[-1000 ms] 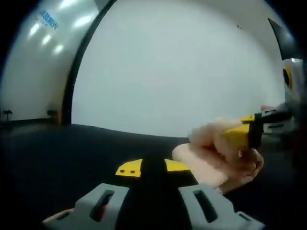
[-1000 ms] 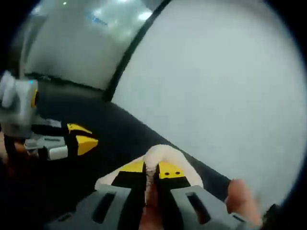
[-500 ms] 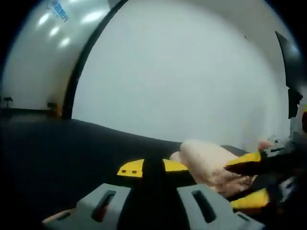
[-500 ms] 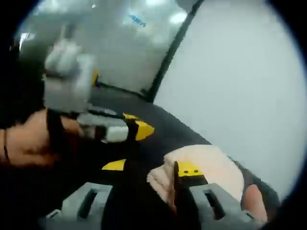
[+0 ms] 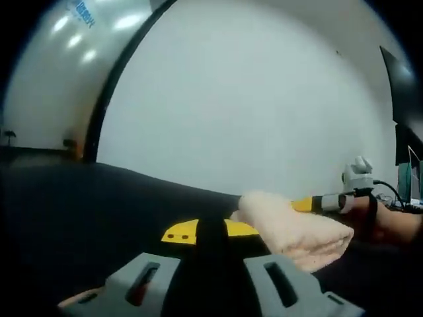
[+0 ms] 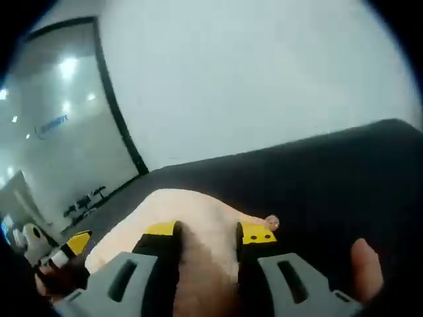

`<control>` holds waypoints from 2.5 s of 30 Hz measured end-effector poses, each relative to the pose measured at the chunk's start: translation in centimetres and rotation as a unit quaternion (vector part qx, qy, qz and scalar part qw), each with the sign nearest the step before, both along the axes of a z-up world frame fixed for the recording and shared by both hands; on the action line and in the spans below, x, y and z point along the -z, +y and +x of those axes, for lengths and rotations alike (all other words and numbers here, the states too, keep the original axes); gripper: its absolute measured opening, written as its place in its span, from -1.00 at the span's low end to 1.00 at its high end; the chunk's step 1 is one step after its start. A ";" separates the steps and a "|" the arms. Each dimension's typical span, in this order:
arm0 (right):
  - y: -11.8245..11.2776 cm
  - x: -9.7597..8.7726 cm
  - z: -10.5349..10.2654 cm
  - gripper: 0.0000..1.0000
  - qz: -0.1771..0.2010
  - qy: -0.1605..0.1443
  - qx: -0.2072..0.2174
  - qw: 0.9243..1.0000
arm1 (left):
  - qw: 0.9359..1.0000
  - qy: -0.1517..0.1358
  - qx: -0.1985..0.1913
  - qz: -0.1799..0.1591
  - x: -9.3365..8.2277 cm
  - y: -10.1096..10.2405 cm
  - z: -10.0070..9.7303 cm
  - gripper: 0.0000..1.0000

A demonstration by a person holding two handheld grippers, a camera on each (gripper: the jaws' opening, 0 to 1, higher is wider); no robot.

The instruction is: Fold the towel on the table until its edges align and the towel forms a compact rectangular stack.

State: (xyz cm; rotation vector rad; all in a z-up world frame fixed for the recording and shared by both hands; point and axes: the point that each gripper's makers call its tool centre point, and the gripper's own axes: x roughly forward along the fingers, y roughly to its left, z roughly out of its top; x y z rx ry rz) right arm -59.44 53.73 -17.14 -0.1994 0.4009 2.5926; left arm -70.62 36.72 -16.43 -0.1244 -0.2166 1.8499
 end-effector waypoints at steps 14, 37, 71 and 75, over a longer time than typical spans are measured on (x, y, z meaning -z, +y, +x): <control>-2.3 -6.5 -0.1 -0.49 0.107 0.035 -0.069 0.991 | 0.999 0.021 0.027 0.013 -1.1 0.8 1.4 -0.67; -6.9 -3.5 6.8 -0.47 0.070 0.053 -0.075 0.993 | 0.988 0.049 0.145 -0.022 -2.2 3.9 5.8 -0.70; -2.0 4.0 7.8 -0.05 -0.274 0.031 0.031 0.961 | 0.899 -0.297 0.232 -0.224 2.9 6.8 5.6 -0.30; -2.9 4.1 5.6 -0.15 -0.253 0.007 0.016 0.967 | 0.899 -0.267 0.230 -0.261 5.1 6.9 6.1 -0.15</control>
